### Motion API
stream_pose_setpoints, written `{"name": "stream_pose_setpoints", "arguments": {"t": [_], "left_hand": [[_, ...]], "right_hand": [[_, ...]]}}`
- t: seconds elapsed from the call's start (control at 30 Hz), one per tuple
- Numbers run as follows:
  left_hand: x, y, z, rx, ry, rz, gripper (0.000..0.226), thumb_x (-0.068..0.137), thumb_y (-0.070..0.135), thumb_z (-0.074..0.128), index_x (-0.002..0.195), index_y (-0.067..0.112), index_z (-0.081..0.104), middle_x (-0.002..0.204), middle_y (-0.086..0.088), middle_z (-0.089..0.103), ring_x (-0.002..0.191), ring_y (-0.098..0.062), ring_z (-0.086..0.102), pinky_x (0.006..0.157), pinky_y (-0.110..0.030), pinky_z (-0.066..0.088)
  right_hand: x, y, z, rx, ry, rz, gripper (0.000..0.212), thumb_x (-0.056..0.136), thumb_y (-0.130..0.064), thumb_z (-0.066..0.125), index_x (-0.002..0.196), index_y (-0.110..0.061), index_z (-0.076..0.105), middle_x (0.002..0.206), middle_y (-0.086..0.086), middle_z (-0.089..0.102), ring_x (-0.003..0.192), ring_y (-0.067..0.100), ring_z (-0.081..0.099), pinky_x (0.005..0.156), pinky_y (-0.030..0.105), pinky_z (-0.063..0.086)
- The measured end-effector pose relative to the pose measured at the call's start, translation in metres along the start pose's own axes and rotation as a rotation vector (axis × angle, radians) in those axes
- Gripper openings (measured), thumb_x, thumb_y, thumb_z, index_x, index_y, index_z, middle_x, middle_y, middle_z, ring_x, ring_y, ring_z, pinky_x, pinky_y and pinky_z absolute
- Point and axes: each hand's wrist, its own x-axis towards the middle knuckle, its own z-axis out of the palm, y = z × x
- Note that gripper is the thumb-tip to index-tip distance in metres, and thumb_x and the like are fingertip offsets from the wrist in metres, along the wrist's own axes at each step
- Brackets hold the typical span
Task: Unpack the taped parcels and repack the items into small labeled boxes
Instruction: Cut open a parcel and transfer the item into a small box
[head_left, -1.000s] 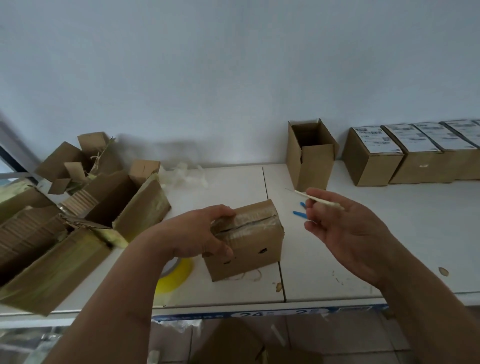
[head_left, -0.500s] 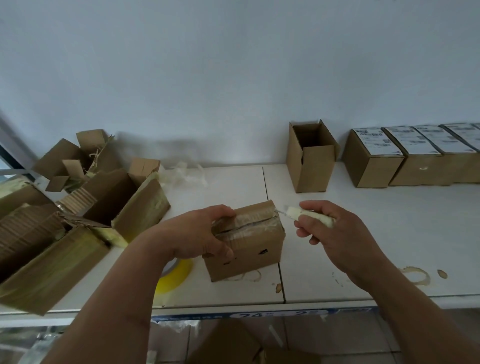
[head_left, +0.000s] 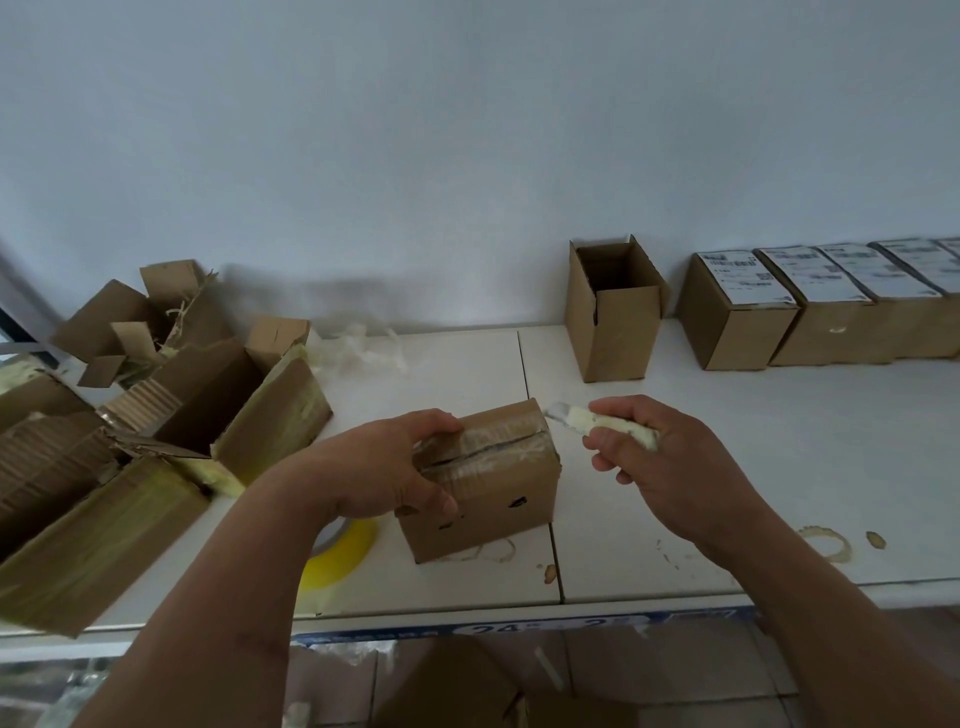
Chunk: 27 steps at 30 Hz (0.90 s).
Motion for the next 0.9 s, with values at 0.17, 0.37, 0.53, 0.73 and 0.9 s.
{"name": "stream_pose_setpoints", "arguments": {"t": [0.17,0.37,0.53,0.73,0.9], "left_hand": [[0.000,-0.001,0.001,0.021,0.009,-0.005,0.090,0.072,0.034,0.085,0.144,0.049,0.033,0.149,0.010,0.038,0.125,-0.018,0.045,0.098,-0.030,0.038],[-0.004,0.005,0.002,0.063,0.006,0.023,0.092,0.076,0.034,0.083,0.150,0.041,0.029,0.155,0.017,0.027,0.135,-0.016,0.036,0.106,-0.028,0.031],[-0.008,0.009,0.002,0.087,0.013,0.041,0.091,0.078,0.034,0.081,0.152,0.035,0.029,0.152,0.019,0.028,0.129,-0.013,0.038,0.103,-0.026,0.034],[-0.007,0.019,0.018,0.254,0.104,0.048,0.087,0.078,0.072,0.060,0.151,0.032,0.032,0.149,0.009,0.026,0.123,-0.015,0.045,0.099,-0.032,0.041],[-0.003,0.030,0.027,0.238,0.047,0.214,0.045,0.101,0.035,0.048,0.145,0.033,0.043,0.143,0.010,0.033,0.117,-0.009,0.047,0.100,-0.023,0.038]], "right_hand": [[-0.004,-0.001,-0.002,-0.034,-0.021,0.007,0.016,0.096,-0.028,0.058,0.111,-0.034,0.057,0.096,-0.014,0.067,0.079,-0.004,0.065,0.060,0.010,0.049],[-0.015,-0.009,-0.011,-0.072,-0.083,0.037,0.012,0.095,-0.023,0.061,0.100,-0.034,0.061,0.086,-0.011,0.068,0.075,0.000,0.065,0.058,0.009,0.046],[-0.025,-0.016,-0.021,-0.117,-0.137,0.066,0.013,0.092,-0.020,0.062,0.092,-0.032,0.062,0.083,-0.008,0.067,0.068,0.001,0.065,0.059,0.011,0.045],[-0.024,-0.023,-0.033,0.095,0.103,0.133,0.004,0.089,-0.018,0.066,0.090,-0.019,0.062,0.071,0.003,0.061,0.053,0.011,0.052,0.052,0.022,0.047],[-0.025,-0.019,-0.040,0.238,0.159,0.193,0.010,0.089,-0.019,0.068,0.089,-0.010,0.063,0.059,0.002,0.057,0.051,0.012,0.050,0.054,0.026,0.048]]}}
